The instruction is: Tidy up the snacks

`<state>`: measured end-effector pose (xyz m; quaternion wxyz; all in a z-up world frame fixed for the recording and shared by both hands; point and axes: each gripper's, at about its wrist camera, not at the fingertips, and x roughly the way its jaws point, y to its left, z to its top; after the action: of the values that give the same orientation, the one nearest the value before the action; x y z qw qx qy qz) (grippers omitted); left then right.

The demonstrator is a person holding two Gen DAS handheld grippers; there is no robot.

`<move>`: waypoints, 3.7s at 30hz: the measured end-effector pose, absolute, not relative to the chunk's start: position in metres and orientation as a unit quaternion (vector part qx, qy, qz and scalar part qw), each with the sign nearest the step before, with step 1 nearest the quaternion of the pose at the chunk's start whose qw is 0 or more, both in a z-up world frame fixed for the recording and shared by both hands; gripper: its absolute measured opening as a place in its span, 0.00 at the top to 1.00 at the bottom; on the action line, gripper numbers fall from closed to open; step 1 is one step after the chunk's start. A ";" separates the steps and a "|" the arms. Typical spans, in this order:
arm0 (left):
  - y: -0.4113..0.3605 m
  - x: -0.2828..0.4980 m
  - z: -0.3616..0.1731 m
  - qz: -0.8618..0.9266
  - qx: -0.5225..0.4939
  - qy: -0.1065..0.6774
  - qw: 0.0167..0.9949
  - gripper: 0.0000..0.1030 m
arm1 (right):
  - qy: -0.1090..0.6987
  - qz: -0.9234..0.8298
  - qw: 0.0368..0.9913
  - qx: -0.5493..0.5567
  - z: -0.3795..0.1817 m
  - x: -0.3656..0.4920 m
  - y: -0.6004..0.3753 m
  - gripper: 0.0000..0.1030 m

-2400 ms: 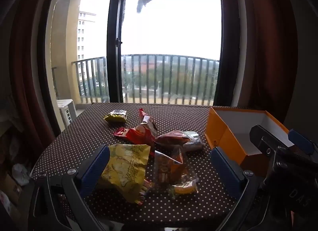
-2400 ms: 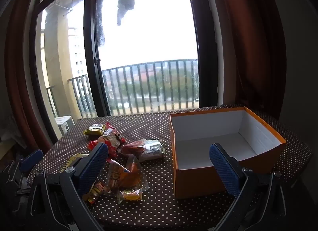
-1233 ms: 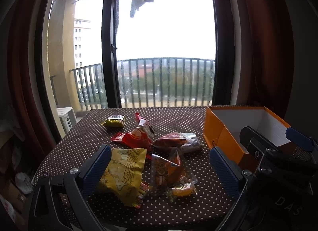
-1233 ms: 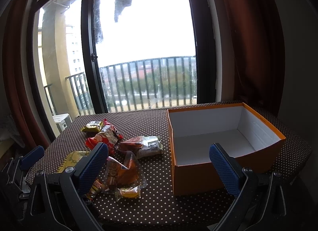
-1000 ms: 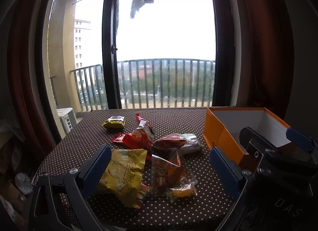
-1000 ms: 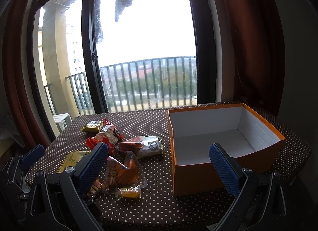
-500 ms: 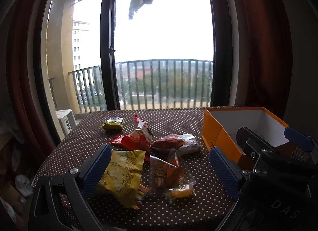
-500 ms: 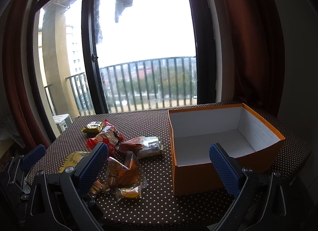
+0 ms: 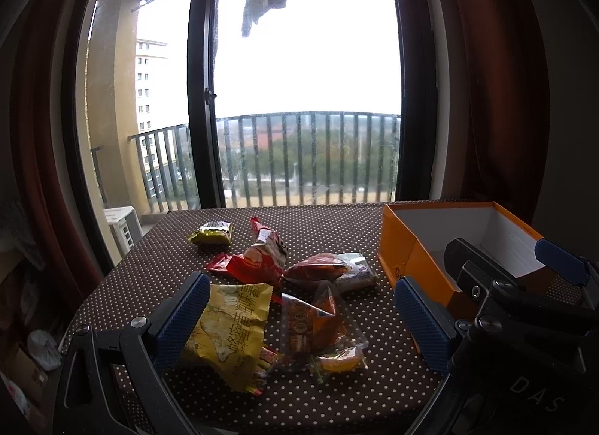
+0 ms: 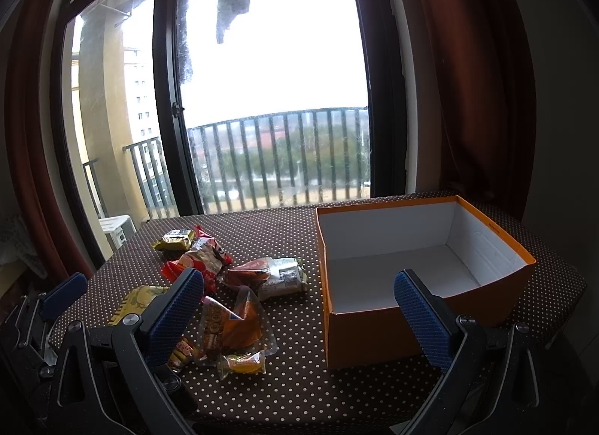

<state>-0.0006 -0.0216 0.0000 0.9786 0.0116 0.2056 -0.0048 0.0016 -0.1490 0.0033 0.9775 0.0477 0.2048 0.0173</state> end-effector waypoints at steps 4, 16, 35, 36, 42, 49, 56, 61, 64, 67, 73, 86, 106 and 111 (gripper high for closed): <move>-0.021 -0.001 0.000 -0.002 0.014 0.203 0.979 0.04 | 0.205 0.016 0.978 0.047 0.003 0.002 -0.149 0.00; -0.020 -0.003 0.000 -0.003 0.010 0.202 0.979 0.04 | 0.203 0.016 0.978 0.046 0.004 0.001 -0.149 0.00; -0.003 0.008 -0.001 0.011 0.006 0.209 0.978 0.04 | 0.207 0.019 0.977 0.043 0.003 0.010 -0.133 0.00; -0.001 0.010 -0.002 0.014 0.006 0.210 0.978 0.04 | 0.208 0.020 0.977 0.042 0.003 0.012 -0.131 0.00; 0.018 0.026 -0.010 0.031 0.003 0.227 0.973 0.04 | 0.221 0.030 0.974 0.040 -0.004 0.031 -0.114 0.00; 0.040 0.044 -0.023 0.077 0.019 0.232 0.969 0.03 | 0.247 0.042 0.968 0.033 -0.017 0.059 -0.087 0.00; 0.061 0.067 -0.046 0.085 0.012 0.273 0.958 0.03 | 0.283 0.056 0.957 0.033 -0.039 0.086 -0.063 0.00; 0.073 0.081 -0.063 0.092 0.008 0.302 0.949 0.03 | 0.313 0.063 0.947 0.028 -0.057 0.103 -0.049 0.00; 0.079 0.087 -0.073 0.093 -0.001 0.320 0.943 0.03 | 0.328 0.066 0.942 0.023 -0.066 0.112 -0.041 0.00; 0.085 0.095 -0.082 0.093 -0.009 0.336 0.937 0.03 | 0.343 0.068 0.937 0.016 -0.074 0.120 -0.035 0.00; 0.091 0.110 -0.098 0.083 -0.028 0.364 0.927 0.03 | 0.365 0.068 0.928 0.009 -0.088 0.136 -0.027 0.00; 0.058 0.130 -0.116 0.083 0.021 0.369 0.925 0.01 | 0.410 0.029 0.911 0.016 -0.116 0.167 -0.046 0.00; 0.046 0.144 -0.125 0.090 0.053 0.364 0.926 0.12 | 0.440 0.092 0.891 0.064 -0.134 0.182 -0.045 0.47; 0.048 0.141 -0.122 0.087 0.053 0.353 0.930 0.19 | 0.426 0.094 0.899 0.047 -0.127 0.181 -0.039 0.63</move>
<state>0.1411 0.0481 -0.1220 0.9300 0.0529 0.3531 0.0868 0.1811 -0.0386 -0.1273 0.8986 0.0469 0.4262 0.0936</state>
